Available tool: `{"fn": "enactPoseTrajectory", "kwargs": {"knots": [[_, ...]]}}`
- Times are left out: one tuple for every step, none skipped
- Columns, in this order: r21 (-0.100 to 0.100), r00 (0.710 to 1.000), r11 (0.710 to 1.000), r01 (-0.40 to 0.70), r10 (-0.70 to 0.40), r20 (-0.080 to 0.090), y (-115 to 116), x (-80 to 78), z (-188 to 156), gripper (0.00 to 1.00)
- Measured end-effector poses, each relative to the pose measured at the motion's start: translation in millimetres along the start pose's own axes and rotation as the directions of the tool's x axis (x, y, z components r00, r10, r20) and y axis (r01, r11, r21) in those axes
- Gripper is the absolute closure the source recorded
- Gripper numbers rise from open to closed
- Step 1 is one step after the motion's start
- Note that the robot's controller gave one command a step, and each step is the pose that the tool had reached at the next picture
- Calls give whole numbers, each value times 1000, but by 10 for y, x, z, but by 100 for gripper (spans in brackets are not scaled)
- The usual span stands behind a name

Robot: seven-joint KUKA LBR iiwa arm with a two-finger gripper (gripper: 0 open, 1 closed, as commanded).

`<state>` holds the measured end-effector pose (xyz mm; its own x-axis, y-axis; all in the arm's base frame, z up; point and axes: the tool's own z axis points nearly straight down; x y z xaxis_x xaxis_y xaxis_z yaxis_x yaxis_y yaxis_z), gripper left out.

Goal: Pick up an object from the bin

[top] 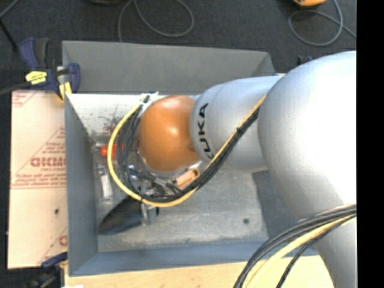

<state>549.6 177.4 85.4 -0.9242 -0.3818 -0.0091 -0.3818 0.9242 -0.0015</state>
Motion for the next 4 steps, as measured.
{"fn": "enactPoseTrajectory", "kwargs": {"knots": [[1, 991, 991, 135, -135, 1, 25, -44, 196, 100], [0, 989, 989, 150, -150, 1, 33, -50, 155, 100], [0, 989, 989, 148, -148, 4, 36, -57, 134, 100], [-1, 989, 989, 147, -147, -3, 38, -37, 74, 100]]}}
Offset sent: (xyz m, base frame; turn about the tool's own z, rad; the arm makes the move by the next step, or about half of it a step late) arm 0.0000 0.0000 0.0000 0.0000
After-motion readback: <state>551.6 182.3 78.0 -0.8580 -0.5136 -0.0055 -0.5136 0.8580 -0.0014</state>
